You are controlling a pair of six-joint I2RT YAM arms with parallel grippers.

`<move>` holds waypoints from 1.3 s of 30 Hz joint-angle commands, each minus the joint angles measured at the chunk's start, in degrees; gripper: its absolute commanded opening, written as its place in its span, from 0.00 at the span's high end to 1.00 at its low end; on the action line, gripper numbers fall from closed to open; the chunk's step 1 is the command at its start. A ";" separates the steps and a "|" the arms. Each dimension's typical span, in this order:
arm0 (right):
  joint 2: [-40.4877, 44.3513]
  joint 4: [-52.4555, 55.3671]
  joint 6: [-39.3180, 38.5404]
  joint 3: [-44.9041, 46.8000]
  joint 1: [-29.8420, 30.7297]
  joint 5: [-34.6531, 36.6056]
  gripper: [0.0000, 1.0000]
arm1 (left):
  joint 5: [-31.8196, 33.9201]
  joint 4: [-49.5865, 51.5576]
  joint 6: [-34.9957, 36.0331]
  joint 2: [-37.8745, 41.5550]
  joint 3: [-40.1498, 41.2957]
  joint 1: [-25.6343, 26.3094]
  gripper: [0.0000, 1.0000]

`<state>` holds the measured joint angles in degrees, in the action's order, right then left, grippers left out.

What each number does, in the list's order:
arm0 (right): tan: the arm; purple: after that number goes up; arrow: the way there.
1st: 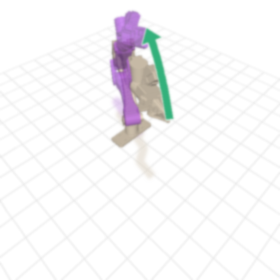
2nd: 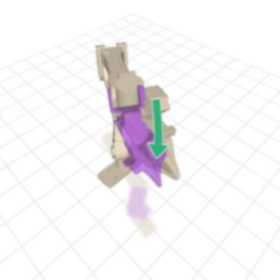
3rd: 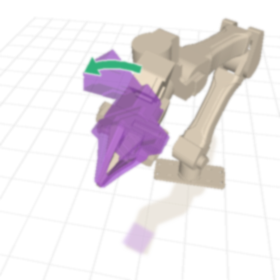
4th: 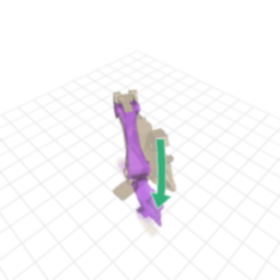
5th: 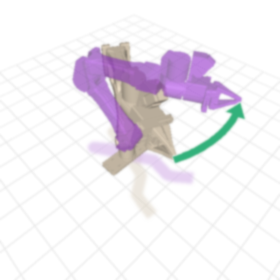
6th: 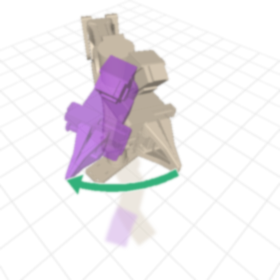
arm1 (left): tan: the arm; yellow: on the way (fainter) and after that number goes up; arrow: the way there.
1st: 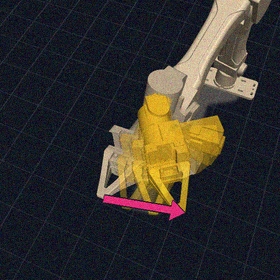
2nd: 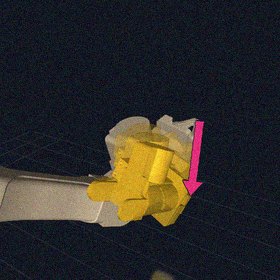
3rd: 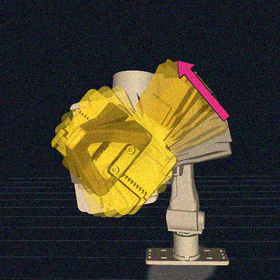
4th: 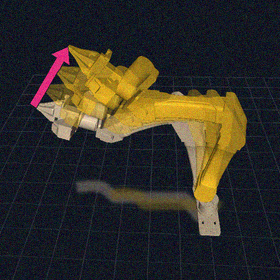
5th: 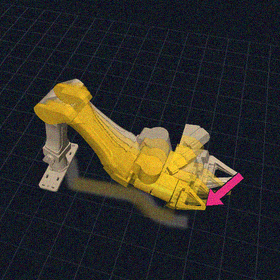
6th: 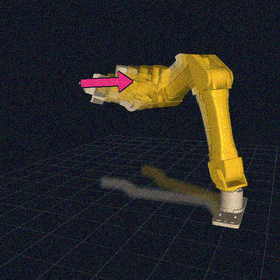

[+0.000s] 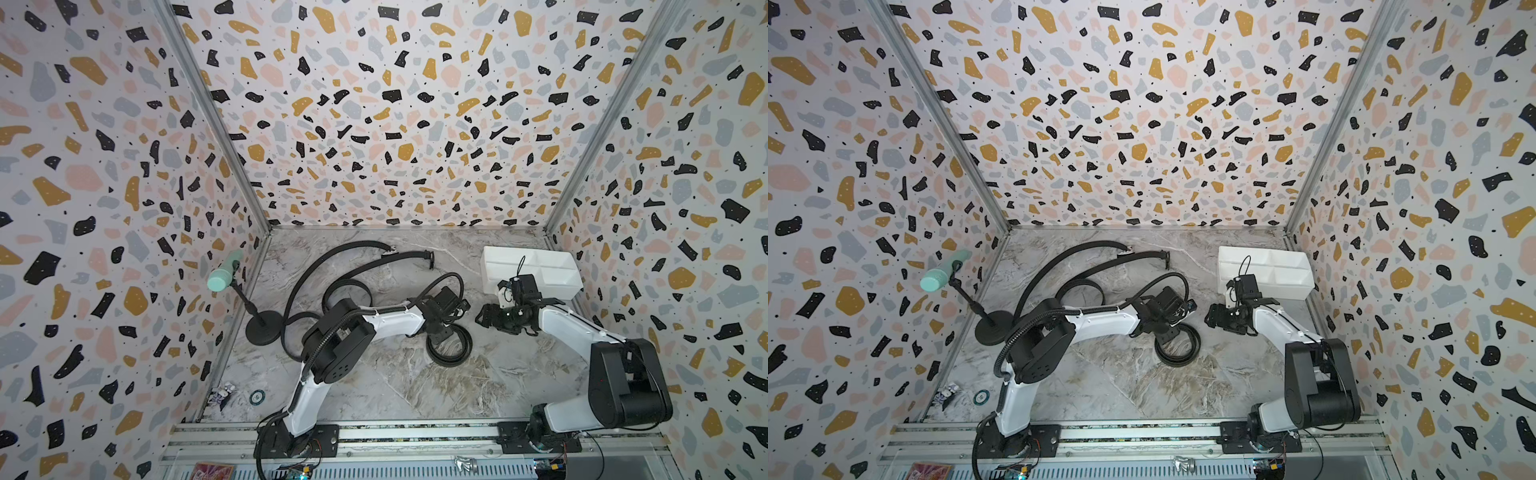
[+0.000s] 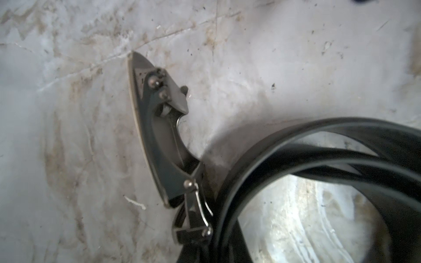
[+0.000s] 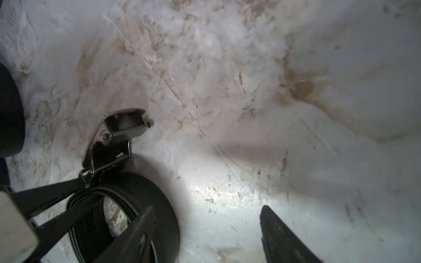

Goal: Place the belts into the storage roll
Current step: Roll the belt at the center of the board.

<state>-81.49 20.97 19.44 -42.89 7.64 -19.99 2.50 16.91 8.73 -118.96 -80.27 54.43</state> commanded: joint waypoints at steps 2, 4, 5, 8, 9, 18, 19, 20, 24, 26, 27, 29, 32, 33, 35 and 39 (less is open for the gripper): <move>3.71 -0.78 0.93 2.88 -0.17 -3.05 0.25 | -2.50 -2.48 -3.13 -0.25 3.17 0.17 1.00; 5.23 -1.77 1.16 4.08 -0.07 -4.70 0.25 | -2.97 -3.13 -5.90 0.31 3.15 -0.65 1.00; 6.18 -2.12 1.24 4.50 -0.08 -5.21 0.25 | -4.27 -3.52 -7.57 0.60 3.19 -1.17 1.00; 7.96 -2.38 1.12 5.03 -0.03 -5.50 0.25 | -5.80 -4.34 -10.12 1.27 3.80 -2.03 1.00; 8.14 -2.21 1.00 4.95 -0.03 -5.51 0.25 | -6.23 -3.62 -9.67 1.15 3.48 -2.05 1.00; 6.99 -0.19 -0.59 1.02 -0.25 -1.72 0.23 | -1.39 6.27 -3.20 -1.06 -0.60 -0.21 0.80; 6.26 0.02 -0.99 -0.08 -0.26 -1.30 0.23 | -1.00 6.20 -3.21 -0.86 -0.50 -0.19 0.75; 5.26 0.36 -1.49 -1.36 -0.25 -1.12 0.22 | -0.44 5.99 -3.43 -0.54 -0.35 -0.16 0.71; 1.67 1.43 -2.87 -6.68 -0.17 0.88 0.22 | -0.11 4.09 -4.45 1.22 0.44 -0.19 0.61; -0.57 1.65 -3.65 -9.48 0.08 1.79 0.22 | 0.02 2.65 -5.32 2.51 1.09 -0.21 0.52; -1.67 2.02 -4.02 -10.76 0.30 2.55 0.22 | 0.05 1.97 -5.96 3.18 1.43 -0.20 0.48; -4.58 2.70 -5.00 -14.12 1.76 4.35 0.22 | -0.20 0.35 -7.21 5.17 2.56 -0.21 0.42; -9.65 4.29 -6.45 -19.57 5.22 7.68 0.22 | -0.48 -1.32 -10.26 8.32 4.50 -0.19 0.33; -11.25 4.87 -6.87 -21.33 6.36 8.62 0.22 | -0.33 -1.80 -11.58 9.31 5.25 -0.21 0.32; -15.31 6.10 -7.70 -25.12 8.80 10.12 0.22 | 0.55 -2.49 -15.83 11.05 7.10 -0.29 0.30; -22.62 8.50 -9.35 -31.94 13.08 13.03 0.21 | -1.46 -3.34 -24.72 11.78 10.13 -0.36 0.29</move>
<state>-101.67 25.04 12.45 -71.00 18.52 -10.63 2.22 15.29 -7.86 -107.44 -72.20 53.84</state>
